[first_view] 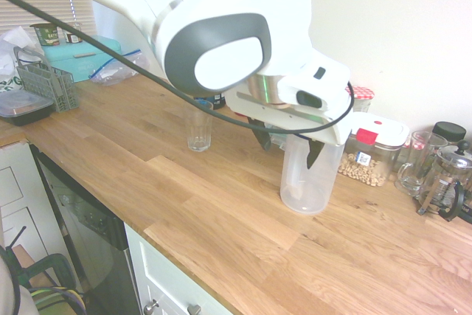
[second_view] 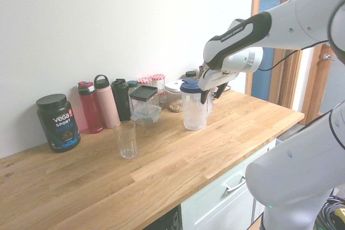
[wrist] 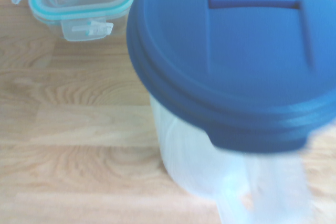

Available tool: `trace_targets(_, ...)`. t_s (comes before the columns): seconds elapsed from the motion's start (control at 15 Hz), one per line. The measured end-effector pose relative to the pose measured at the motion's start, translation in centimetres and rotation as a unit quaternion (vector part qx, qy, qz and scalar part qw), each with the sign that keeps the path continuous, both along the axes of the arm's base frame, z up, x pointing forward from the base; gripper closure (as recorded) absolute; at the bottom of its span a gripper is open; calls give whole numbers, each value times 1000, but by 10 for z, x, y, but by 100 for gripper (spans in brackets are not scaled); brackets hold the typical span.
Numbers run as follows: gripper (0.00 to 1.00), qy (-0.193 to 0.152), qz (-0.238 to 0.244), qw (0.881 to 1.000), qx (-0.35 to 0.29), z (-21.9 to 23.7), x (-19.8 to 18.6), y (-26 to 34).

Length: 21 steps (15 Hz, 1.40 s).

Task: Pour me some water

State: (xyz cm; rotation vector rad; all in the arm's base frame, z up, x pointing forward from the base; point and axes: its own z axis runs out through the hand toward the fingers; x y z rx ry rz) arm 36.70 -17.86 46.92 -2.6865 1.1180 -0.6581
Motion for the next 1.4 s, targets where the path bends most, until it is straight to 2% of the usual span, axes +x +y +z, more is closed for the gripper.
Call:
trace_targets(0.6,100,9,14,1000,1,-15,45,-10)
trace_targets(1.4,100,11,31,999,-8,-2,52,-9)
